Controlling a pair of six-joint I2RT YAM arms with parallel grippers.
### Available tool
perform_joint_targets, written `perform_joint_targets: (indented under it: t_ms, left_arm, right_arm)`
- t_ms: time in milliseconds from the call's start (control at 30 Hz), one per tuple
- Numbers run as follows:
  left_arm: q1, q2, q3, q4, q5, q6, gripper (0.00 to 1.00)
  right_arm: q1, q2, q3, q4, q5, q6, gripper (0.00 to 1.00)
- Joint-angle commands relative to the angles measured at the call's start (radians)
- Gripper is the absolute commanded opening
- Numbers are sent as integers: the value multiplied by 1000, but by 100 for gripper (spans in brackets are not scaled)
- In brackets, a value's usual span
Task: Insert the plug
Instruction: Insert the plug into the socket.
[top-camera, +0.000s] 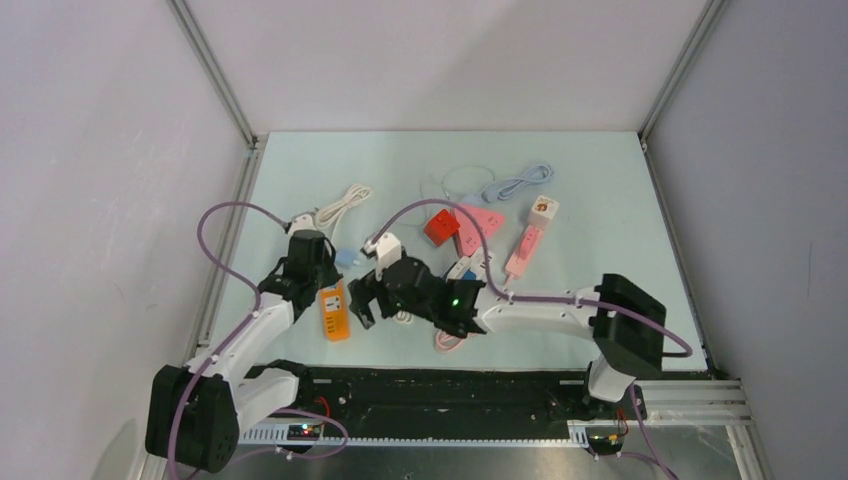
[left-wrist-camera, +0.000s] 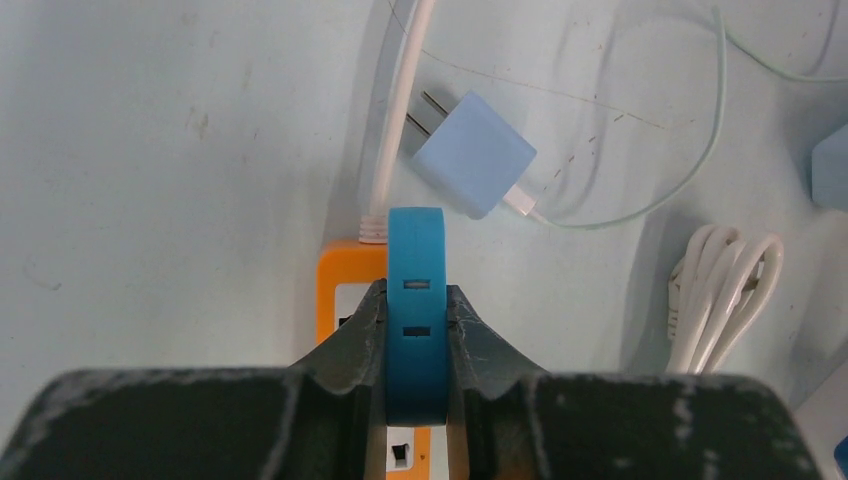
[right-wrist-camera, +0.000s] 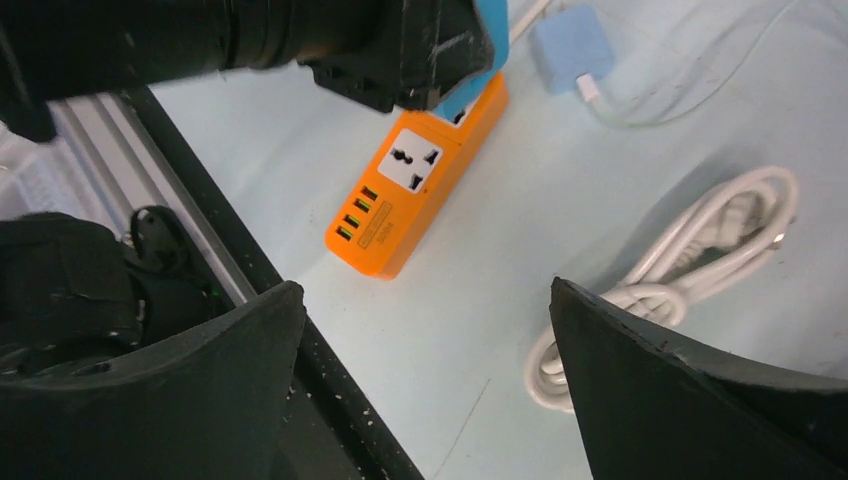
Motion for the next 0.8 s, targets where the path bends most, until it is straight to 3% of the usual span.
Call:
perform_joint_targets:
  t_ms: [0, 200, 433, 767]
  left_arm:
    - [7, -41, -12, -10, 34, 20, 0]
    - [7, -6, 15, -10, 60, 39, 0]
    - [7, 81, 61, -10, 109, 49, 0]
    - [7, 145, 119, -13, 120, 59, 0]
  right_arm:
    - [81, 65, -34, 128, 173, -23, 98]
    - [169, 147, -79, 205, 260, 26, 99]
    - [231, 298, -78, 353, 288, 43, 93]
    - [239, 509, 113, 201, 420, 165, 92]
